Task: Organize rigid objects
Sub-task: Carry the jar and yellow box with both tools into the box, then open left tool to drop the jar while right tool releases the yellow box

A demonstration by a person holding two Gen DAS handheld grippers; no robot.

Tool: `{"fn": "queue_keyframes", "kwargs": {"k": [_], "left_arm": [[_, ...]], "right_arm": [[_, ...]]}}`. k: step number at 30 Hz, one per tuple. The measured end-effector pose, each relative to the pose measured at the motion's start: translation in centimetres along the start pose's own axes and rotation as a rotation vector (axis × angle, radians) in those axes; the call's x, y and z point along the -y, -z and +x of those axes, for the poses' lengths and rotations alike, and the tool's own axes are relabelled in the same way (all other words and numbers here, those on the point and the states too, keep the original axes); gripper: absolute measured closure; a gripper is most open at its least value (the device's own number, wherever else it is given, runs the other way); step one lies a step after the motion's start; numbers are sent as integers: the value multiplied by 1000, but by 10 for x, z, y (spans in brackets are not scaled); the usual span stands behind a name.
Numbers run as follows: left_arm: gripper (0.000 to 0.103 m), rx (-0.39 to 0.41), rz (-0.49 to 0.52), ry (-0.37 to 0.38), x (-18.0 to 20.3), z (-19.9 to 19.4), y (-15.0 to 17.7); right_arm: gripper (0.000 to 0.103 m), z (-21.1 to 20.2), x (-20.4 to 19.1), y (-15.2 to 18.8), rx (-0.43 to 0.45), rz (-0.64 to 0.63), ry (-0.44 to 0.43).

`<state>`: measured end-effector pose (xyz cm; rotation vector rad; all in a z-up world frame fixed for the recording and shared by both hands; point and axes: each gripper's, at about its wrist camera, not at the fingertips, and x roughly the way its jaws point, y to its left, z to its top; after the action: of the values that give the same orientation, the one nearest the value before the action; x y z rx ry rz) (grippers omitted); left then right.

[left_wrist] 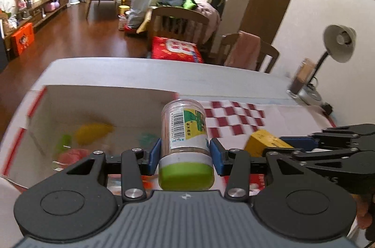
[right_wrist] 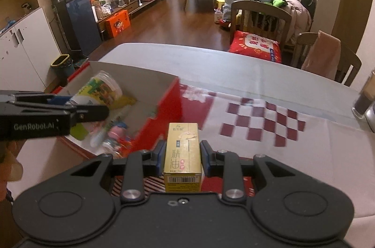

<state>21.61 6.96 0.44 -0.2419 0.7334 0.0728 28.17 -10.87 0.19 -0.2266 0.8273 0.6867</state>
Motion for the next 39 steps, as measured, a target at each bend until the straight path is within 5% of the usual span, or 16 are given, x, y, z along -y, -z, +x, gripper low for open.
{"fn": "queue_keyframes", "kwargs": {"k": [15,27,39], "left_arm": [[59,-35,14,-119,-136,2,-15],[59,-116,123,-146,-151,71,-19],[59,-221,171,-193,-159,108,-15]], "right_arm": [[73,55,-69,-28,-33,-14,-6],[73,137,-93,-39,-131,-19,7],[73,171,-112,-32,-191,-98,34]]}}
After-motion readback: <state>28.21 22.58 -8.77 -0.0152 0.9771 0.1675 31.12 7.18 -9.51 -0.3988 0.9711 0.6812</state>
